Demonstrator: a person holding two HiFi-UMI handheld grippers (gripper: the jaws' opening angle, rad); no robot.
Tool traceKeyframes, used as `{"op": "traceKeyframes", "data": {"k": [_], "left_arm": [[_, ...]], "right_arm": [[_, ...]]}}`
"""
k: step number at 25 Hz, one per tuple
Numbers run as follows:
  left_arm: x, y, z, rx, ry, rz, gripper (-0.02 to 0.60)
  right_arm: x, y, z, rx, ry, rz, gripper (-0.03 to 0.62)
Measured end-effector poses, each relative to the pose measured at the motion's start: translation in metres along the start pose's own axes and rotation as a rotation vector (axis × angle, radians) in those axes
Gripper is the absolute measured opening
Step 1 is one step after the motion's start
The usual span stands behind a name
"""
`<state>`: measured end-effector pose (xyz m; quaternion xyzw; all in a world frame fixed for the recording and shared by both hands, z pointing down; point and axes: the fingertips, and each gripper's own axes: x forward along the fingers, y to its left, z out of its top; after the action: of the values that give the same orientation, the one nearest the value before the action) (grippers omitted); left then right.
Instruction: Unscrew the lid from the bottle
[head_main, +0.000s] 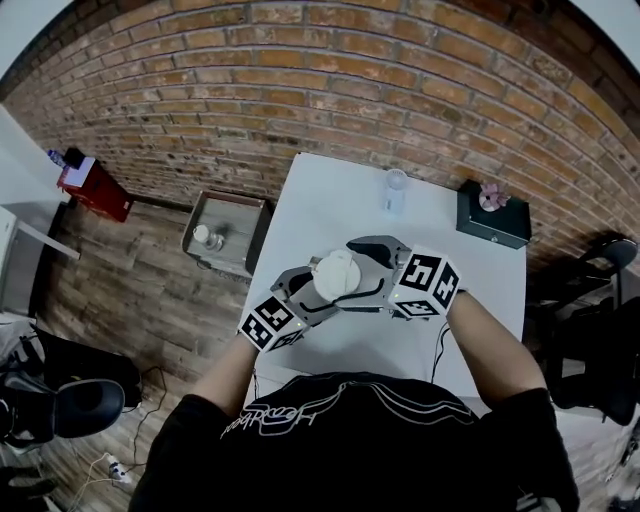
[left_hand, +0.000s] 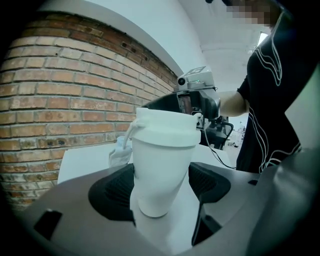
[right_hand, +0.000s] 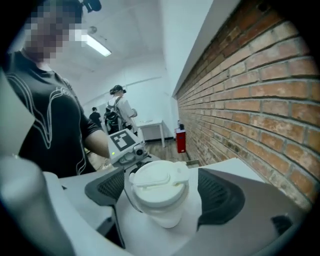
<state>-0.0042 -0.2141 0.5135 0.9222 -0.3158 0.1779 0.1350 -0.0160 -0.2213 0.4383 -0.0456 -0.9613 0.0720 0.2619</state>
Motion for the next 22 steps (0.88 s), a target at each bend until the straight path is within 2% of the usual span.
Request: {"op": "traceKeyframes", "data": {"k": [4,10,13,15,18,22], "left_arm": [[-0.002,0.002,0.000,-0.003,-0.013,0.004,0.359],[-0.001,0.002,0.001,-0.005,-0.032,0.011,0.359],[0.001,0.002,0.001,-0.003,-0.035,0.013,0.359],[0.001,0.002,0.001,-0.004,-0.037,0.013,0.359],[0.002,0.002,0.001,-0.003,-0.042,0.009,0.359],[0.002,0.001,0.000,-0.002,-0.041,0.005,0.359]], "right_arm": [[-0.004,-0.005,0.008,0.121,-0.094,-0.179,0.439],[0.006,-0.008,0.002,0.143,-0.080,-0.389,0.430],[0.011,-0.006,0.002,0.137,-0.066,-0.446,0.410],[0.011,-0.008,0.000,0.143,-0.056,-0.490,0.360],[0.010,-0.010,-0.001,0.161,-0.061,-0.523,0.357],[0.010,-0.010,-0.002,0.156,-0.058,-0.515,0.359]]}}
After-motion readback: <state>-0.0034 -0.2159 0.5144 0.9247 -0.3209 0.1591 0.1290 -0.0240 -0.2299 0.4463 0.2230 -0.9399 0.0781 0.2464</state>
